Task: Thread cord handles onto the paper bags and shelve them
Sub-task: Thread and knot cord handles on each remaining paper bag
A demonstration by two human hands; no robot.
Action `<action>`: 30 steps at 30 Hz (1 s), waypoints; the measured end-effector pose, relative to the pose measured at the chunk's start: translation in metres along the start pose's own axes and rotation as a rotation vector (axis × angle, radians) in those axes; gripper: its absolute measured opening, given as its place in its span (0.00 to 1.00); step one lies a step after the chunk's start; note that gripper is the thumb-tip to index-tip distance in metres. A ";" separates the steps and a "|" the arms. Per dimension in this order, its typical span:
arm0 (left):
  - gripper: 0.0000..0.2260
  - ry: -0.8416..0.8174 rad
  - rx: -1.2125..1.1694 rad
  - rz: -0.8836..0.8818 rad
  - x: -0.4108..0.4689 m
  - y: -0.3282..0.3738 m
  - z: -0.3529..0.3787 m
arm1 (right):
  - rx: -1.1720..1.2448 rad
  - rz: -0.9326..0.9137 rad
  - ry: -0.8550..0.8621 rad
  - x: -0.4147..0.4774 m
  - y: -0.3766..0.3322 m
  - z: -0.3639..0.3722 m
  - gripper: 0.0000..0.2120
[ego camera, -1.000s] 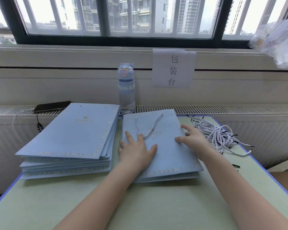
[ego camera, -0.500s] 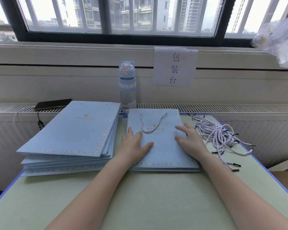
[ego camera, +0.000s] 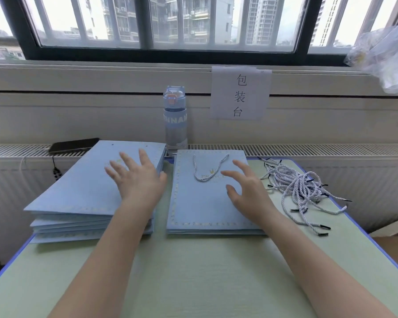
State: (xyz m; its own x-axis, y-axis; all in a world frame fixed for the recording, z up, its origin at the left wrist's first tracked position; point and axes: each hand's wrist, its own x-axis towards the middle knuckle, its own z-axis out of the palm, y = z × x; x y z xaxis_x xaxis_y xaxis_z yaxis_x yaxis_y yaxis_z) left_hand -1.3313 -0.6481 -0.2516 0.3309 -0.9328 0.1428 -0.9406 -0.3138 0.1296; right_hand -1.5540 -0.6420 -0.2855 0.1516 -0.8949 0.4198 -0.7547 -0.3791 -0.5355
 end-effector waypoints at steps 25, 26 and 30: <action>0.26 -0.257 0.125 0.245 -0.026 0.028 0.018 | -0.094 0.102 -0.316 -0.005 -0.002 0.011 0.23; 0.26 -0.257 0.122 0.270 -0.029 0.032 0.020 | -0.073 0.100 -0.295 -0.005 -0.001 0.011 0.24; 0.26 -0.277 0.173 0.356 -0.054 0.050 0.024 | 0.013 0.134 -0.160 -0.001 -0.001 0.009 0.27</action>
State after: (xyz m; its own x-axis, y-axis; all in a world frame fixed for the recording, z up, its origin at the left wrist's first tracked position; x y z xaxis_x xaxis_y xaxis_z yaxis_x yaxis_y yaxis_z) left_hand -1.3982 -0.6182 -0.2760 -0.0244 -0.9923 -0.1212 -0.9984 0.0305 -0.0486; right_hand -1.5481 -0.6430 -0.2920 0.1502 -0.9632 0.2229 -0.7670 -0.2558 -0.5884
